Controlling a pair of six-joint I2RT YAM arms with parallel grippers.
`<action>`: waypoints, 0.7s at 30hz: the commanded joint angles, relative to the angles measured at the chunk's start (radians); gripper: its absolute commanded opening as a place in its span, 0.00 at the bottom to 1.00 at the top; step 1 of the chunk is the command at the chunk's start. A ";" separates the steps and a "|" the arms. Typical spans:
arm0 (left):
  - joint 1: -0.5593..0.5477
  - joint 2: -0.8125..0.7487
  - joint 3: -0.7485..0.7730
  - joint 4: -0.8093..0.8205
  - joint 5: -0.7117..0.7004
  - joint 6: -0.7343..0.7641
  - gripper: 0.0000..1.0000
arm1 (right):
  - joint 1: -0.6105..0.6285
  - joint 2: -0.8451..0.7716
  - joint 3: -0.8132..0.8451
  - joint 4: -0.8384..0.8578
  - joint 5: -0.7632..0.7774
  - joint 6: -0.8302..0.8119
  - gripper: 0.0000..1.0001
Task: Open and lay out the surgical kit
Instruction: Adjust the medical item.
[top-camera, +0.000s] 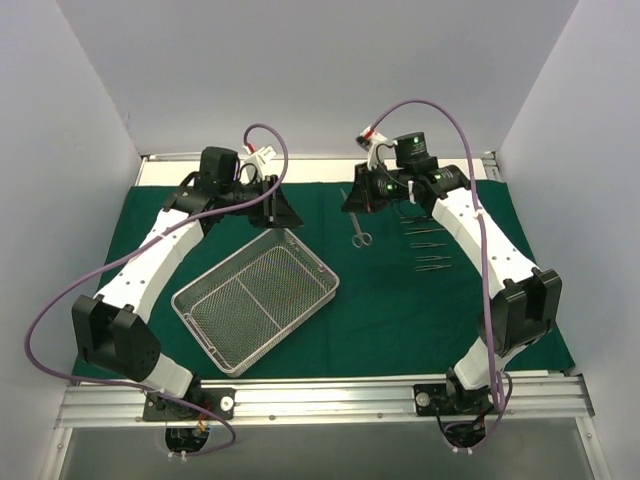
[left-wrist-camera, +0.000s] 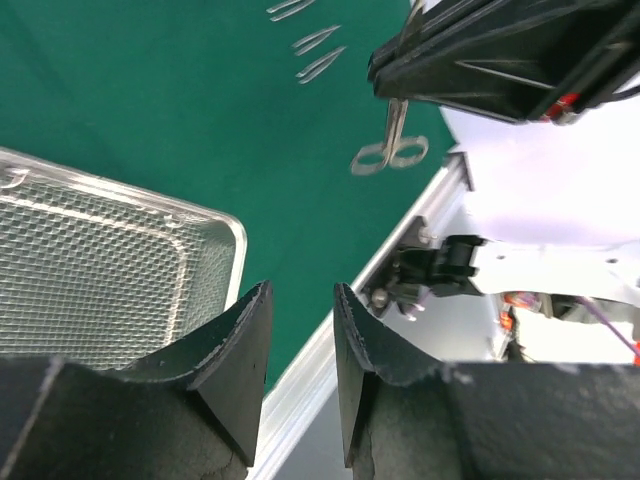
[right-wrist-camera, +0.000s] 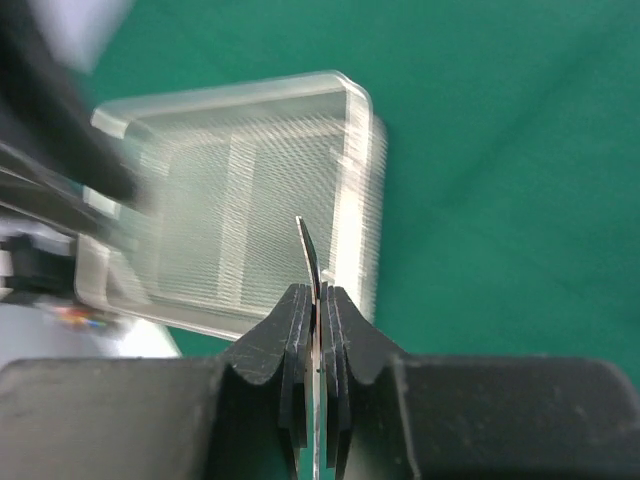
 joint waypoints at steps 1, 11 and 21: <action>0.025 -0.064 -0.022 -0.053 -0.052 0.089 0.39 | 0.007 -0.022 0.005 -0.229 0.222 -0.307 0.00; 0.067 -0.164 -0.174 0.023 0.011 0.158 0.39 | -0.070 -0.006 -0.087 -0.477 0.427 -0.837 0.00; 0.050 -0.365 -0.402 0.226 -0.041 0.078 0.45 | -0.078 0.158 -0.230 -0.596 0.361 -1.238 0.00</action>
